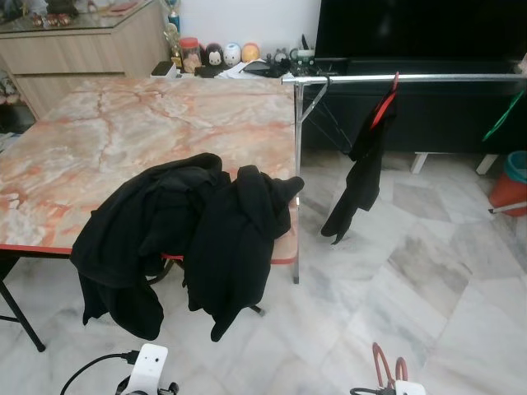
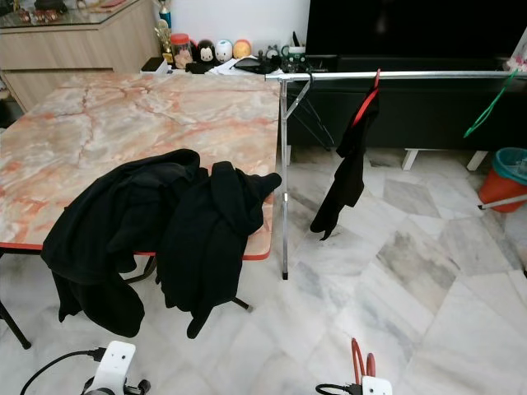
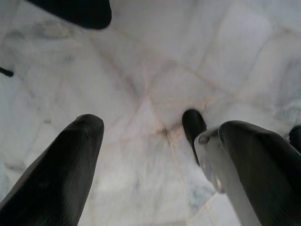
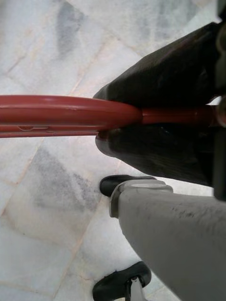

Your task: Hang hanger

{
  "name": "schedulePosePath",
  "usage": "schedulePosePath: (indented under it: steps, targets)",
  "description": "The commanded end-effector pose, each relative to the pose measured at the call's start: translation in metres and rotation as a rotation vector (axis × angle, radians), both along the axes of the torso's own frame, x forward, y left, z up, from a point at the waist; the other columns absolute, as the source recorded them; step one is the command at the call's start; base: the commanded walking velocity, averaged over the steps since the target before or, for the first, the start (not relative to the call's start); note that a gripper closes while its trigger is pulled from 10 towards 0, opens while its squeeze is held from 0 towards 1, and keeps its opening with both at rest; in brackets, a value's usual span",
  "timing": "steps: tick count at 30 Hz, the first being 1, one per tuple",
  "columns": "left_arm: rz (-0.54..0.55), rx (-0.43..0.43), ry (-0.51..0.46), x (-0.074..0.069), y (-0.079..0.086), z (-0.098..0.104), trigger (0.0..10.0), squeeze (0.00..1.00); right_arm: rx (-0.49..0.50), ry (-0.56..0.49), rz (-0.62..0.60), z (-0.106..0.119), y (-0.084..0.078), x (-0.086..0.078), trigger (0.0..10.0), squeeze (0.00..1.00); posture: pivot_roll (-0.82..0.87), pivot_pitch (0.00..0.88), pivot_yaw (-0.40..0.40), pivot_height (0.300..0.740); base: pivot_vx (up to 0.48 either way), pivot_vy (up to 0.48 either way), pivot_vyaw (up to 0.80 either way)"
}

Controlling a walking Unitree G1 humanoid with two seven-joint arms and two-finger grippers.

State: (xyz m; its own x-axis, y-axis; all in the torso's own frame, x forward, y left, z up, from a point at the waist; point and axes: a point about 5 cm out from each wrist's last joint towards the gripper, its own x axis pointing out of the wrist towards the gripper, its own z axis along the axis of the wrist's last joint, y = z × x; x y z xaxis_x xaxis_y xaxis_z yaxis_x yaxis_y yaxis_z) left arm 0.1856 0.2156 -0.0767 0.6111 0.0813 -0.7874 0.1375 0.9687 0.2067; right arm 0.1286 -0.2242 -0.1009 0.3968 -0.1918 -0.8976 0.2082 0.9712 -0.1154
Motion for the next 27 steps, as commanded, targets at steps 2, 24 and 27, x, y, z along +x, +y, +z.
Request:
schedulePosePath:
  steps: [2,24,27]
  targets:
    - [-0.004,0.016,0.026,-0.007,0.002,-0.003,10.0,0.00,0.008,-0.005,-0.009,0.000,0.002,0.001,10.0,0.00,0.09,0.000,0.009,0.740,0.000,-0.311,0.00]
    - [0.000,0.027,0.070,-0.018,0.004,-0.008,10.0,0.00,0.004,-0.005,-0.006,0.000,0.000,0.001,10.0,0.00,0.09,0.000,0.002,0.740,0.000,-0.311,0.00]
    - [-0.002,0.027,0.073,-0.019,0.004,-0.009,10.0,0.00,0.004,-0.005,-0.006,0.000,0.000,0.001,10.0,0.00,0.09,0.000,0.002,0.740,0.000,-0.314,0.00]
